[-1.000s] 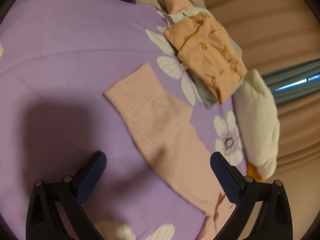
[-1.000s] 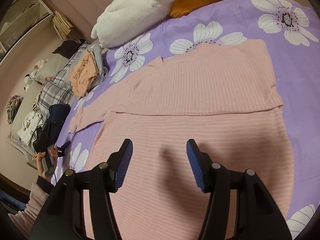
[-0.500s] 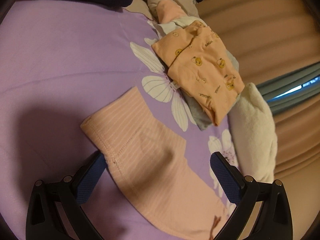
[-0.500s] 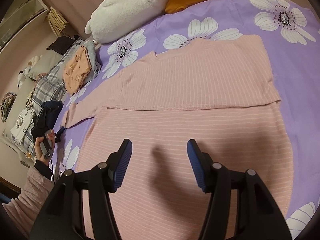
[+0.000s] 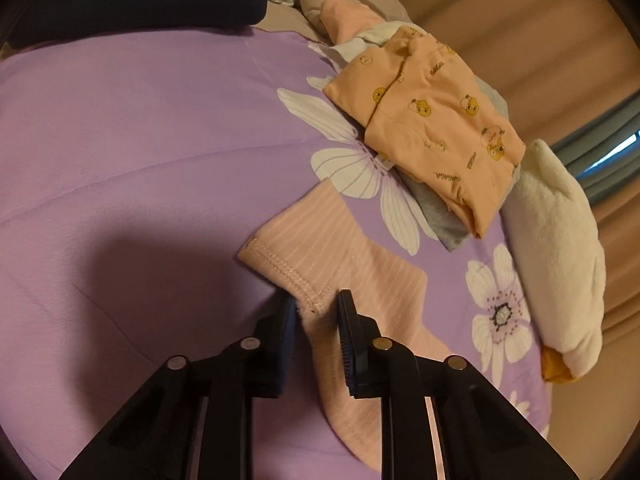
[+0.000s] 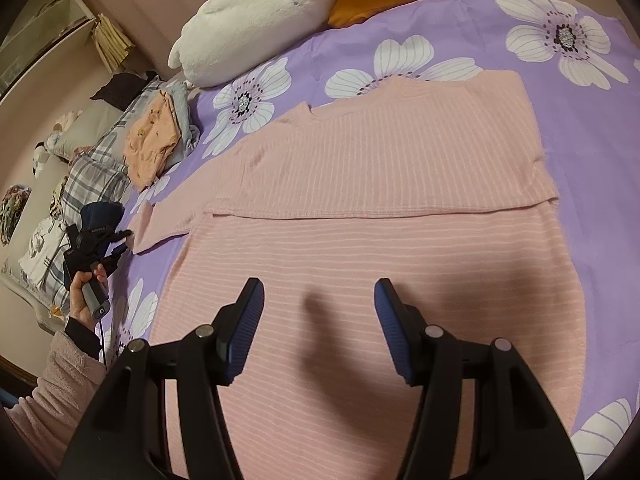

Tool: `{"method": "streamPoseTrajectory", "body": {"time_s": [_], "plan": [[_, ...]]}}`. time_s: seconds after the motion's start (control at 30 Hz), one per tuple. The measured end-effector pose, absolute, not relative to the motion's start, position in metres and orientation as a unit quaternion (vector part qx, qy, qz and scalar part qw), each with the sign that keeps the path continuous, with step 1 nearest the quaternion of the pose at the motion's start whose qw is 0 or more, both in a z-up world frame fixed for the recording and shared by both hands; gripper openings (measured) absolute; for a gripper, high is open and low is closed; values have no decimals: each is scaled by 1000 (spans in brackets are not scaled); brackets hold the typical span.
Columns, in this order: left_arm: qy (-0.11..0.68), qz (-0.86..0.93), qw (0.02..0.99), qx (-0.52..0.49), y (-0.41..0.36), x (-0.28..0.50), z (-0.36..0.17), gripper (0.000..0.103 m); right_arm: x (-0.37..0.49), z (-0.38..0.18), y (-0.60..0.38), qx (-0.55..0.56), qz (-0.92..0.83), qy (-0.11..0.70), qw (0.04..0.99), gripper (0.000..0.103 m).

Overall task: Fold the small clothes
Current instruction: 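Move the left tool to the cuff of the other sleeve, then grasp the sleeve cuff with the left tool and fold it across the body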

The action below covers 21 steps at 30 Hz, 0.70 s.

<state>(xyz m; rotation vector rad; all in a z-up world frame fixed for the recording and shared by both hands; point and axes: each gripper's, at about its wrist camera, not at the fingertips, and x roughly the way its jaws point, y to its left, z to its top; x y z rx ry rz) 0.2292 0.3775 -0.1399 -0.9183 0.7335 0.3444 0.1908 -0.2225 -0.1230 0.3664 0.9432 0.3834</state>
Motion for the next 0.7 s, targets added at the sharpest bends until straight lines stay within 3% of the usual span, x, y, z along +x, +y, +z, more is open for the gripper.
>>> {"method": "streamPoseTrajectory", "body": {"time_s": [0.33, 0.7], "plan": [[328, 143, 857, -370, 351, 224, -101, 11, 187, -120, -232, 180, 172, 448, 859, 58], [322, 47, 917, -230, 215, 238, -8, 11, 170, -112, -245, 200, 184, 428, 862, 58]]}}
